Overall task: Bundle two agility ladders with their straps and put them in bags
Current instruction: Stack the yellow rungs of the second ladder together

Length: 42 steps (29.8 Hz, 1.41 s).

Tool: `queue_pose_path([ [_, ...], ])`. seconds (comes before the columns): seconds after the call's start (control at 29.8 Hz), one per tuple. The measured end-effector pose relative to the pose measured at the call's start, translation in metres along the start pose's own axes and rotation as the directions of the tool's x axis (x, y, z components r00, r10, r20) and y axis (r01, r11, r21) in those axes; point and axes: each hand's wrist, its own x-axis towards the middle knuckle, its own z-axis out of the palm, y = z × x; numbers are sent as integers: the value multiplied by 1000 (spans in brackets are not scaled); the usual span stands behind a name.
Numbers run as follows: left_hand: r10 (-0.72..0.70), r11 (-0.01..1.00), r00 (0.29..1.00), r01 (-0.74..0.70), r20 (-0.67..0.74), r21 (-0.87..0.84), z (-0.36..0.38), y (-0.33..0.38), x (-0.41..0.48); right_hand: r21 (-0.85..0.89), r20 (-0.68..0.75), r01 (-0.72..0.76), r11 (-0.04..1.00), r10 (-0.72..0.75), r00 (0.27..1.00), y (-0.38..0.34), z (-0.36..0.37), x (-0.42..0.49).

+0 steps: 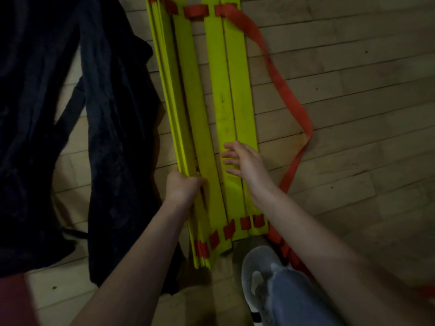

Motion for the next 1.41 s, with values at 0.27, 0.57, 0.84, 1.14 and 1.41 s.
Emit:
queue_pose_path([
  [0.27,5,996,998,1,66,-88,-5,-7,-5,-85,103,-113,990,122,987,10,3,-7],
  [0.57,71,978,994,-53,84,-201,1,-2,-9,27,61,17,999,-19,998,15,5,-19],
  [0.84,-40,988,998,48,55,-148,9,6,-9,-85,33,91,992,-89,996,3,-3,-16],
  [1.14,15,976,999,-7,33,-219,5,20,1,-220,-33,166,961,-178,984,10,-15,-8],
  [1.41,58,953,973,13,222,-303,0,27,-3,141,-10,-47,989,49,999,-2,-12,2],
])
